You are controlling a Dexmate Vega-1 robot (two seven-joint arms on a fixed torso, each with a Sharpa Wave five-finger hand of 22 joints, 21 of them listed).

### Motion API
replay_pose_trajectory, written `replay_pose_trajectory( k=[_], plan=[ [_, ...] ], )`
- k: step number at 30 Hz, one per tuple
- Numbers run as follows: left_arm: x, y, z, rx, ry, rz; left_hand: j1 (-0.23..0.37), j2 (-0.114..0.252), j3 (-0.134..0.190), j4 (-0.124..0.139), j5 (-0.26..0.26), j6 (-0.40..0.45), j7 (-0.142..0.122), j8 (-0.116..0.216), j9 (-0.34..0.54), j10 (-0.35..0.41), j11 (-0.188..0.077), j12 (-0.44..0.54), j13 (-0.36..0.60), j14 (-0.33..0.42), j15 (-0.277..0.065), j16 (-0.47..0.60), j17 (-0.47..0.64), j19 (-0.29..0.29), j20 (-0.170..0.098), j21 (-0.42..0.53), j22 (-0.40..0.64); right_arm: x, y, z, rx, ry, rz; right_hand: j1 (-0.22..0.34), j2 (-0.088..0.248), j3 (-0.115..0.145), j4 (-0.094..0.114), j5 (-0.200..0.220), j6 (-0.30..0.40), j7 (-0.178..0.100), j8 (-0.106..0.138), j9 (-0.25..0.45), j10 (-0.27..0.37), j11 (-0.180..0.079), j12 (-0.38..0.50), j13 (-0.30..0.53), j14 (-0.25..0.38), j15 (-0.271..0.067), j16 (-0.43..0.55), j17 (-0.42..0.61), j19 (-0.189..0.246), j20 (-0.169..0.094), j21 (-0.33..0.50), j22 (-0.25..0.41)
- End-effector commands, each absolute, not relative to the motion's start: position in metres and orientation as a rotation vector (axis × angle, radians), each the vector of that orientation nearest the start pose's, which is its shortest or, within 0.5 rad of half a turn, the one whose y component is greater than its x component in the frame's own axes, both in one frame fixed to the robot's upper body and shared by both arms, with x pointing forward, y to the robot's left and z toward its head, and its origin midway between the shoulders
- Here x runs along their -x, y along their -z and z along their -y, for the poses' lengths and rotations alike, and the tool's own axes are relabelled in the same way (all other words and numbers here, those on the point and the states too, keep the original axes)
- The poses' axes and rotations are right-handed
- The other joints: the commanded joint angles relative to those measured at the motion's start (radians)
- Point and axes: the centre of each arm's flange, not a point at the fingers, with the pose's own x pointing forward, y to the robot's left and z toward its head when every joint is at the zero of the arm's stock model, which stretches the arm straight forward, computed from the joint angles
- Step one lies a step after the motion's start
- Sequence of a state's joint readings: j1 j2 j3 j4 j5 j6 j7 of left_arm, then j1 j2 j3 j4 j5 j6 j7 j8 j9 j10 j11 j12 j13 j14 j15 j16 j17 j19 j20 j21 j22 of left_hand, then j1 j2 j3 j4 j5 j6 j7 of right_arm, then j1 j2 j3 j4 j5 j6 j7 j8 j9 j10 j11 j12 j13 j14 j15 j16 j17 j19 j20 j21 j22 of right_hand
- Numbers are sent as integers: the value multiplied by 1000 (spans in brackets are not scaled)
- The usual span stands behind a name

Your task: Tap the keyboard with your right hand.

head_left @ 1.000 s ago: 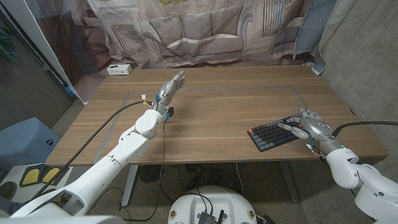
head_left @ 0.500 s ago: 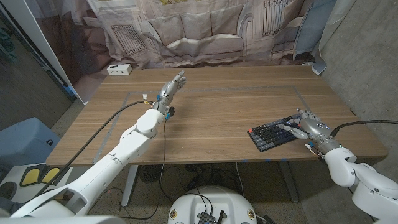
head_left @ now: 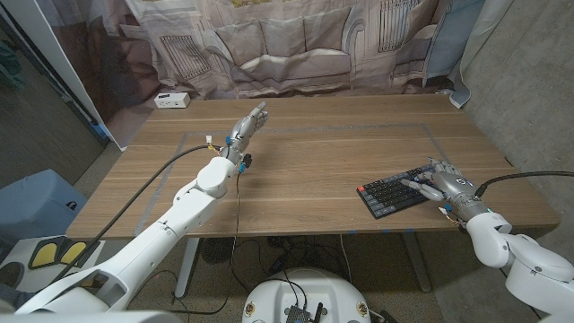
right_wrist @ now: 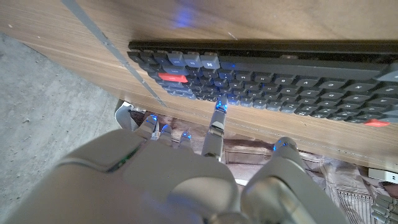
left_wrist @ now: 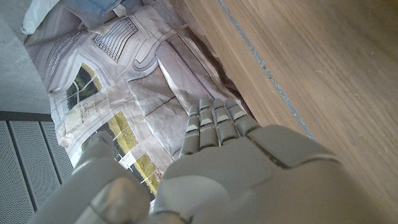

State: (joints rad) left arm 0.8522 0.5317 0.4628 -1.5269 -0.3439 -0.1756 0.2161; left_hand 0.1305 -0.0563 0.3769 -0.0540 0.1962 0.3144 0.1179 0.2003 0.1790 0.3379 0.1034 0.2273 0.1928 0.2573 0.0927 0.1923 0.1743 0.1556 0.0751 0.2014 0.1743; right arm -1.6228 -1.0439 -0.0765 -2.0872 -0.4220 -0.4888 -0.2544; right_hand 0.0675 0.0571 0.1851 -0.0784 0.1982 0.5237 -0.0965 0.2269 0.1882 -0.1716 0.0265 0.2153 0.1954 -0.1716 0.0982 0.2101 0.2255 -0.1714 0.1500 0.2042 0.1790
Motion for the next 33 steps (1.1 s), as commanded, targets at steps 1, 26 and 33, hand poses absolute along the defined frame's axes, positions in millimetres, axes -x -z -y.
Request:
replay_pose_trajectory(
  k=[1, 26, 33],
  plan=[
    [-626, 1, -220, -228, 137, 663, 1, 5, 0, -7, -2, 10, 0, -4, 2, 7, -2, 0, 3, 9, -2, -2, 5, 5, -2, -5, 3, -487, 127, 379, 1405, 262, 222, 5, 10, 9, -1, 2, 16, -1, 9, 3, -65, -2, 5, 2, -183, -8, 9, 2, -91, -5, 9, 5],
    [-627, 6, -219, -222, 136, 649, 1, 8, -1, -9, -2, 12, 0, -5, 2, 9, -1, -2, 4, 11, -1, -2, 5, 5, -1, -5, 3, -491, 130, 381, 1421, 244, 186, 14, 13, 16, -6, 4, 80, 0, 21, 3, -17, -4, 19, 1, -157, -11, 14, -1, -67, -2, 15, 4],
    [-627, 5, -219, -224, 138, 649, 1, 9, -1, -10, -2, 13, 1, -6, 2, 9, -1, -3, 4, 11, -2, -2, 5, 5, -1, -5, 3, -491, 130, 382, 1420, 248, 186, 16, 12, 17, -9, 5, 126, 8, 32, 2, 9, -5, 26, 1, -144, -11, 16, -3, -58, -1, 17, 4]
  ],
)
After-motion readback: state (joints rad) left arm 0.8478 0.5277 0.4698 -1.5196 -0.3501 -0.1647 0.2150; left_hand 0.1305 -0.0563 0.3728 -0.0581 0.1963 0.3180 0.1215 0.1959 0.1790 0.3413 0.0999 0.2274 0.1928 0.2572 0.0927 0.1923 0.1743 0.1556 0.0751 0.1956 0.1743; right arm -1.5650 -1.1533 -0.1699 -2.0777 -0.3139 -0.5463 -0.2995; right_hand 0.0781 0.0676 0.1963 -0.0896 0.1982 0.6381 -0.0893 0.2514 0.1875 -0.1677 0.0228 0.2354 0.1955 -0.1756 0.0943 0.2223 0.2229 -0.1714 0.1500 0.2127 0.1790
